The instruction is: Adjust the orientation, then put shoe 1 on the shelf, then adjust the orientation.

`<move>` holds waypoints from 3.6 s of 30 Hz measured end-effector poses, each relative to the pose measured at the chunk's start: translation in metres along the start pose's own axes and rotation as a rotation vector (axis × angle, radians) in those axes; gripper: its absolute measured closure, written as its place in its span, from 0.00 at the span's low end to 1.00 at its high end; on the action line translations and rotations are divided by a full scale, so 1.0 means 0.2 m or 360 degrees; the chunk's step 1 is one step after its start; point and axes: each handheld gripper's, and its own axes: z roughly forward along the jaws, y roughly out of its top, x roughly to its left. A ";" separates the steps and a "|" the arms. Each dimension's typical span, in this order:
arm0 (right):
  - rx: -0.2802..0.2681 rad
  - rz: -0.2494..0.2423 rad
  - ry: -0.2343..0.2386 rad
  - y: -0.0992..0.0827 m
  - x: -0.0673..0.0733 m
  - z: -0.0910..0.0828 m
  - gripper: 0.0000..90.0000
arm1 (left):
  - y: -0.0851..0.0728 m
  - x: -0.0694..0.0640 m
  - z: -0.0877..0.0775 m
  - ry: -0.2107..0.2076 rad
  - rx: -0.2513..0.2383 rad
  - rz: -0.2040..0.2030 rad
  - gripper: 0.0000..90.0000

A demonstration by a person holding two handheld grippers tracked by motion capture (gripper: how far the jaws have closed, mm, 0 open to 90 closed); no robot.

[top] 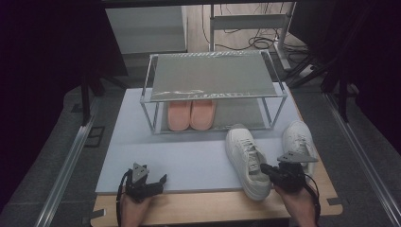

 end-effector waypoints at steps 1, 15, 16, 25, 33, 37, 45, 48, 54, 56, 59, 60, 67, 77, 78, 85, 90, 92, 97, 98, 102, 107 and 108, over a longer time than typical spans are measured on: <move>-0.0003 0.0002 0.0003 0.01 0.00 -0.01 0.88 | 0.00 0.00 0.00 0.0000 0.0000 0.0000 0.13; 0.0057 0.0043 -0.0103 0.09 -0.05 0.00 0.59 | 0.00 0.00 0.00 0.0000 0.0000 0.0000 0.13; 0.0068 0.0047 -0.0108 0.09 -0.05 0.02 0.59 | 0.00 0.00 0.00 0.0000 0.0000 0.0000 0.13; 0.0134 0.0045 -0.0142 0.12 -0.04 0.10 0.66 | 0.00 0.00 0.00 0.0000 0.0000 0.0000 0.13; 0.0121 0.0068 -0.0167 0.11 -0.04 0.12 0.84 | 0.00 0.00 0.00 -0.0001 -0.0001 -0.0001 0.13; 0.0105 0.0152 -0.0128 0.11 -0.05 0.12 0.88 | 0.00 0.00 0.00 -0.0001 0.0000 -0.0001 0.13; 0.0078 0.0304 0.0013 0.11 -0.07 0.10 0.88 | 0.00 0.00 0.00 -0.0001 -0.0001 -0.0001 0.13; 0.0058 0.0381 0.0067 0.11 -0.08 0.10 0.88 | 0.00 0.00 0.00 -0.0001 -0.0001 -0.0001 0.13; 0.0041 0.0474 0.0172 0.11 -0.09 0.10 0.89 | 0.00 0.00 0.00 -0.0001 0.0000 -0.0001 0.13; 0.0042 0.0507 0.0224 0.11 -0.09 0.10 0.89 | 0.00 0.00 0.00 -0.0001 0.0000 -0.0001 0.13; 0.0037 0.0554 0.0294 0.11 -0.10 0.11 0.89 | 0.00 0.00 0.00 -0.0001 0.0000 0.0000 0.13; 0.0031 0.0575 0.0322 0.11 -0.10 0.11 0.89 | 0.00 0.00 0.00 -0.0001 0.0000 0.0000 0.13; 0.0003 0.0681 0.0471 0.11 -0.12 0.12 0.89 | 0.00 0.00 0.00 -0.0001 0.0000 0.0000 0.13; -0.0088 0.0769 0.0630 0.16 -0.13 0.11 0.89 | 0.00 0.00 0.00 0.0000 0.0002 0.0003 0.13; -0.0098 0.0782 0.0645 0.16 -0.14 0.10 0.89 | 0.00 0.00 0.00 0.0000 0.0002 0.0002 0.13; -0.0145 0.0825 0.0724 0.20 -0.15 0.09 0.89 | 0.00 0.00 0.00 -0.0001 0.0002 0.0001 0.13; -0.0148 0.0831 0.0751 0.23 -0.14 0.07 0.89 | 0.00 0.00 0.00 -0.0001 0.0002 0.0000 0.13; -0.0152 0.0830 0.0762 0.24 -0.14 0.06 0.89 | 0.00 0.00 0.00 -0.0003 0.0002 -0.0001 0.13; -0.0165 0.0848 0.0799 0.28 -0.14 0.05 0.89 | 0.00 0.00 0.00 0.0000 0.0001 0.0002 0.14; -0.0164 0.0849 0.0807 0.28 -0.13 0.05 0.89 | 0.00 0.00 0.00 -0.0001 0.0001 0.0002 0.14; -0.0170 0.0851 0.0835 0.30 -0.13 0.04 0.89 | 0.00 0.00 0.00 0.0000 -0.0003 0.0003 0.14; -0.0169 0.0841 0.0853 0.33 -0.11 0.03 0.88 | 0.00 0.00 0.00 -0.0001 -0.0004 0.0001 0.14; -0.0171 0.0840 0.0856 0.33 -0.11 0.03 0.88 | 0.00 0.00 0.00 -0.0002 -0.0004 0.0001 0.14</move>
